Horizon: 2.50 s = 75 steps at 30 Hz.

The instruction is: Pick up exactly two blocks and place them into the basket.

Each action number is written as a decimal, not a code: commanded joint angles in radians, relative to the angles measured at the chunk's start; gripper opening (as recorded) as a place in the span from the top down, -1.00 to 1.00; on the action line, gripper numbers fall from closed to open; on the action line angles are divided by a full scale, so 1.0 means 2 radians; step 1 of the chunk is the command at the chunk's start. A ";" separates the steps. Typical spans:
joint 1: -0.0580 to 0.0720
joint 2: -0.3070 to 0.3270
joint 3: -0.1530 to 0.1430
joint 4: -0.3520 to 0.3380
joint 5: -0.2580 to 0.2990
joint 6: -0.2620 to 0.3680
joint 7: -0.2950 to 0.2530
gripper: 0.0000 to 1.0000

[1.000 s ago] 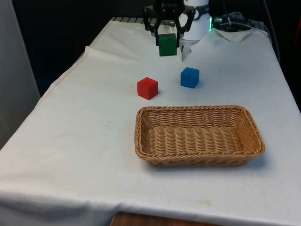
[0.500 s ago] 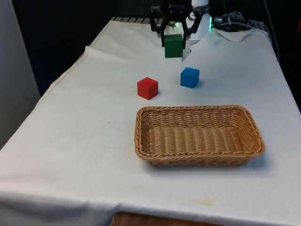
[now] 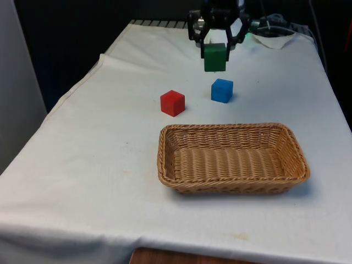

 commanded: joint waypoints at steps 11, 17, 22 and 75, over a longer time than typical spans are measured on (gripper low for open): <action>0.000 0.048 0.017 0.059 0.029 -0.005 0.000 0.90; 0.000 0.076 0.020 0.089 0.038 0.000 0.002 0.90; 0.001 0.116 0.035 0.127 0.046 -0.002 0.012 0.90; -0.002 0.330 0.056 0.335 0.077 0.000 0.025 -0.99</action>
